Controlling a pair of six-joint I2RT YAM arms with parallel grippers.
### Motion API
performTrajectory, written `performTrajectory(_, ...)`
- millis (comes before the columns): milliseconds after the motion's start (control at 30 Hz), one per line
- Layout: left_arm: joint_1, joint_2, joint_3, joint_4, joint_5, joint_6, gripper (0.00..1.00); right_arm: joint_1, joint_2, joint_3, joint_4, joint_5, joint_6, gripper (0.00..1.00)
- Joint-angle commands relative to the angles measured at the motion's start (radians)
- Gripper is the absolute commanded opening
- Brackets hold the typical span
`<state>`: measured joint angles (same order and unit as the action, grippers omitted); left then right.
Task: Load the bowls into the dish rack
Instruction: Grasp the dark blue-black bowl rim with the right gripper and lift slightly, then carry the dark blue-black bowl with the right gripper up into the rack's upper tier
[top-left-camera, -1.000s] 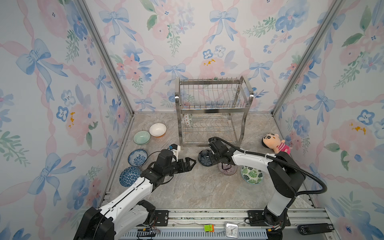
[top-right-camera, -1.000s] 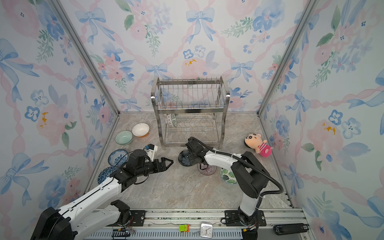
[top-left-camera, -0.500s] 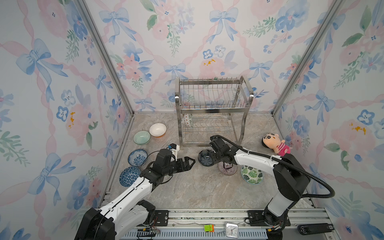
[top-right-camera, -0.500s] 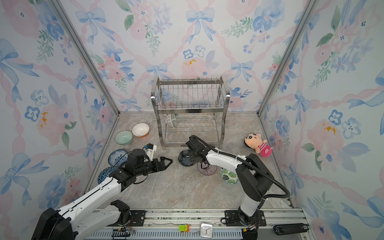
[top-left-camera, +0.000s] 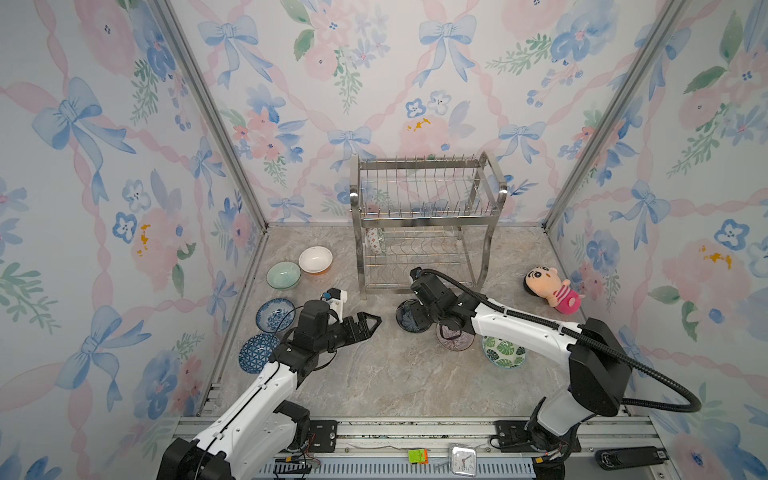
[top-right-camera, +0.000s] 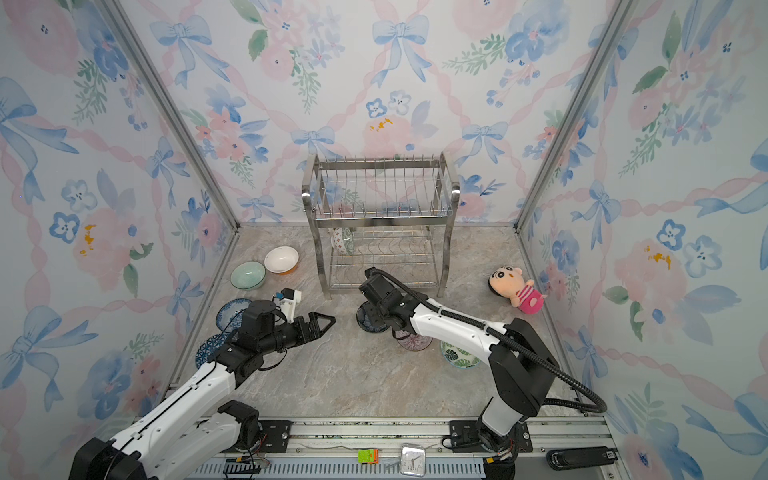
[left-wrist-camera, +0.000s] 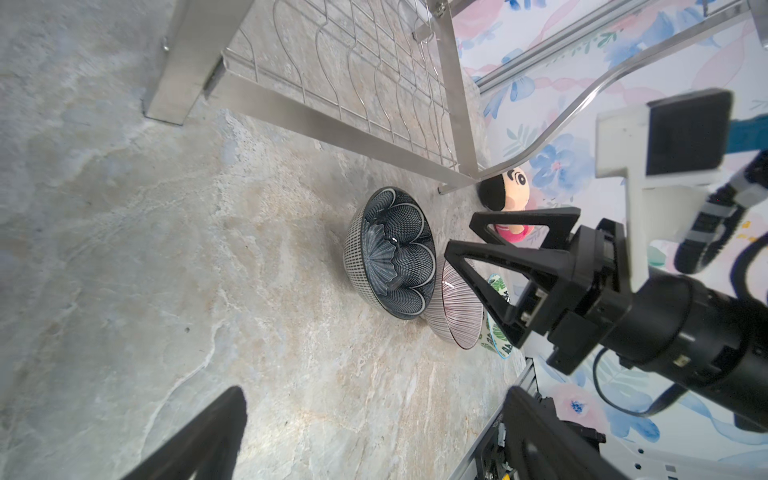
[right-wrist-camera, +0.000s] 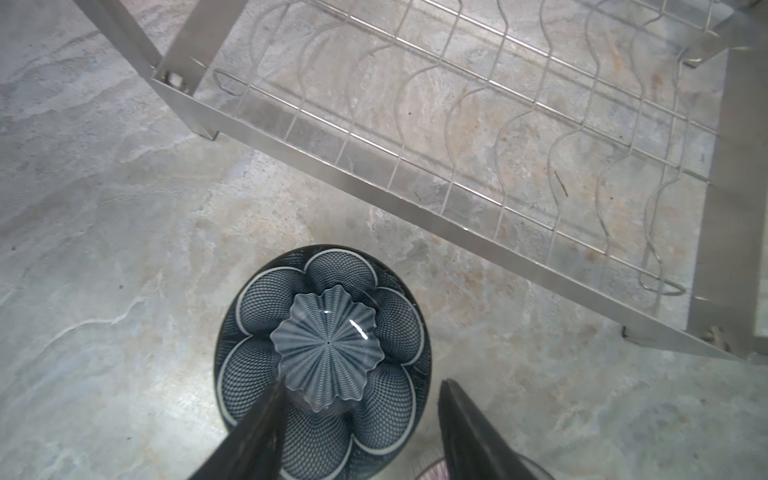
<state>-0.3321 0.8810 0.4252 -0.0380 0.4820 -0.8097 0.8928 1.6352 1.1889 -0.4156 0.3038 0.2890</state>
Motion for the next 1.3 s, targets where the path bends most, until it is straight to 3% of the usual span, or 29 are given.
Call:
performTrajectory(0, 0.043, -0.027, -0.044, 0.029, 0.075, -0.024, 0.98, 0.044, 0.056, 0.049, -0.039, 0.0, 0.023, 0.61)
performTrajectory(267, 0.155, -0.082, -0.131, 0.072, 0.185, -0.068, 0.98, 0.119, 0.167, 0.095, -0.025, -0.011, 0.051, 0.61)
performTrajectory(533, 0.166, -0.096, -0.145, 0.077, 0.196, -0.081, 0.98, 0.13, 0.259, 0.117, -0.008, -0.022, 0.067, 0.6)
performTrajectory(1267, 0.167, -0.071, -0.128, 0.05, 0.178, -0.056, 0.98, 0.116, 0.285, 0.104, 0.026, -0.01, 0.03, 0.21)
